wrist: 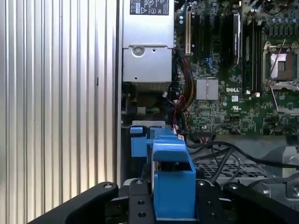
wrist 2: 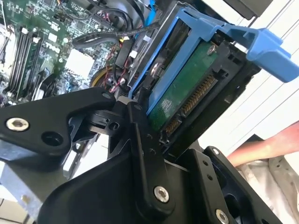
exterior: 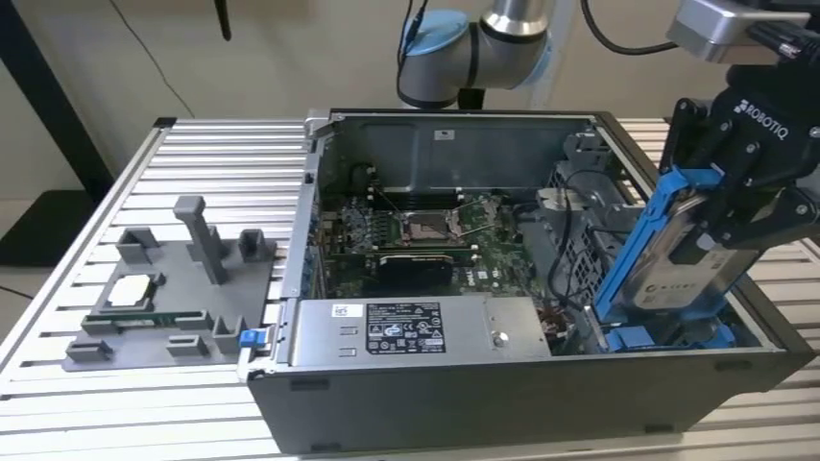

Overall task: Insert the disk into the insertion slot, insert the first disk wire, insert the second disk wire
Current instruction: 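Insert the disk into the insertion slot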

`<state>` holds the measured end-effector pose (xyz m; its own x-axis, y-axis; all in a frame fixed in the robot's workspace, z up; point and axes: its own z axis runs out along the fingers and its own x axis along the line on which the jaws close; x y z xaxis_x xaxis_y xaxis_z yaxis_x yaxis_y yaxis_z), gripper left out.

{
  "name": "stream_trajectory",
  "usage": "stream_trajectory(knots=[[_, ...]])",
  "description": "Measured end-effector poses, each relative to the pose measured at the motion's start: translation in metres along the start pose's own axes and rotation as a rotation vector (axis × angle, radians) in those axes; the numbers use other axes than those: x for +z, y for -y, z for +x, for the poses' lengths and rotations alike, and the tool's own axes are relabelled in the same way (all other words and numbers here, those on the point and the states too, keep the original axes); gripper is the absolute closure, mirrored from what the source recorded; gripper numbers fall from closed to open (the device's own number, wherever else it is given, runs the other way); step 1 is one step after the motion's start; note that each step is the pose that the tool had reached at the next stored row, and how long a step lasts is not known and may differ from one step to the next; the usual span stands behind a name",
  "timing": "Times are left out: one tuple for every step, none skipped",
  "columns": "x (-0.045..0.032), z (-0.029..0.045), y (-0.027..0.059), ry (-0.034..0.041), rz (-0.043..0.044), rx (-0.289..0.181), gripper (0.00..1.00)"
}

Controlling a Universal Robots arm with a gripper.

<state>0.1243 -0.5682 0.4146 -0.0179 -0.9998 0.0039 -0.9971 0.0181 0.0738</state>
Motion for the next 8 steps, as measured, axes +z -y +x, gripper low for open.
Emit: stream_trajectory(knots=[[0.0005,0.0000,0.0013,-0.0001,-0.0032,0.000,1.00],[0.0005,0.0000,0.0039,-0.0004,-0.0070,0.000,1.00],[0.0008,-0.0001,0.0061,-0.0002,-0.0103,0.000,1.00],[0.0011,-0.0001,0.0079,-0.0002,-0.0129,0.000,1.00],[0.0020,-0.0002,0.0083,-0.0001,-0.0156,0.000,1.00],[0.0027,-0.0002,0.0083,-0.0001,-0.0180,0.001,1.00],[0.0034,-0.0002,0.0084,-0.0001,-0.0210,0.003,1.00],[0.0041,-0.0001,0.0083,0.0001,-0.0233,0.005,1.00]])
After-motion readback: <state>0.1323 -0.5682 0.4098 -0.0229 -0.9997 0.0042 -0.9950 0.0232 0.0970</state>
